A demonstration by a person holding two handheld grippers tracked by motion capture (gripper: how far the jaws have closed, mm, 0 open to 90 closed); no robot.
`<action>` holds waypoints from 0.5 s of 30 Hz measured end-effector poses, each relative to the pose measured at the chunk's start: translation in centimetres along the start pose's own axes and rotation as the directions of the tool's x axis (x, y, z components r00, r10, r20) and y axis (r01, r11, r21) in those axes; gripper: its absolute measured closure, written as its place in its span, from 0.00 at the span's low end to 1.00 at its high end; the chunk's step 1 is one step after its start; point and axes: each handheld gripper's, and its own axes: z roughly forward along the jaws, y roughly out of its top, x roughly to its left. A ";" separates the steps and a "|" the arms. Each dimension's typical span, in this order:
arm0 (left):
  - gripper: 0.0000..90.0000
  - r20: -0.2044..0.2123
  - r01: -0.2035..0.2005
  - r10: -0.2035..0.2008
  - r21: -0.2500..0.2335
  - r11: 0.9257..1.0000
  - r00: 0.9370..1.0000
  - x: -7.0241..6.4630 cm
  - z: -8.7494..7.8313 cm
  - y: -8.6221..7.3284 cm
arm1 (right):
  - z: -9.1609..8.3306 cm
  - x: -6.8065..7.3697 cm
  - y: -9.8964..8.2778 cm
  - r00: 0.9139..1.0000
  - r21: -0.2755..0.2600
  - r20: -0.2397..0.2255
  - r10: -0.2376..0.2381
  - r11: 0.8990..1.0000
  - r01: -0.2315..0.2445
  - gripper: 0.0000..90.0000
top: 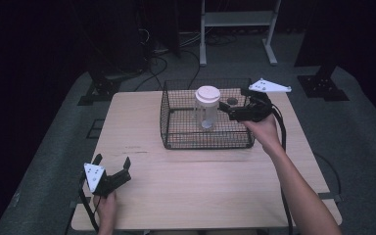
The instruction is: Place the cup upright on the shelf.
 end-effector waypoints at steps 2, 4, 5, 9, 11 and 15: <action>0.00 0.000 0.001 -0.001 -0.001 1.000 1.000 0.0 0.0 0.0 | -0.4 0.0 -0.2 1.000 0.000 -0.006 0.004 1.000 -0.004 0.00; 0.00 -0.001 -0.001 0.001 0.000 1.000 1.000 0.0 0.0 0.0 | -0.8 -0.1 -0.4 1.000 0.001 -0.008 0.005 1.000 -0.005 0.00; 0.00 -0.002 -0.001 0.001 0.000 1.000 1.000 -0.1 0.0 0.0 | -1.0 -0.1 -0.5 1.000 -0.003 -0.010 0.007 1.000 -0.007 0.00; 0.00 -0.002 -0.002 0.002 -0.001 1.000 1.000 -0.1 0.0 0.0 | -1.6 0.0 -1.1 1.000 0.014 -0.011 -0.003 1.000 0.003 0.00; 0.00 -0.002 -0.003 0.003 0.000 1.000 1.000 -0.1 0.0 0.0 | -1.8 0.0 -1.4 1.000 0.020 -0.014 -0.003 1.000 0.004 0.00; 0.00 -0.002 -0.003 0.002 -0.001 1.000 1.000 -0.1 0.0 0.0 | -2.3 0.0 -2.1 1.000 0.024 -0.018 -0.001 1.000 0.001 0.00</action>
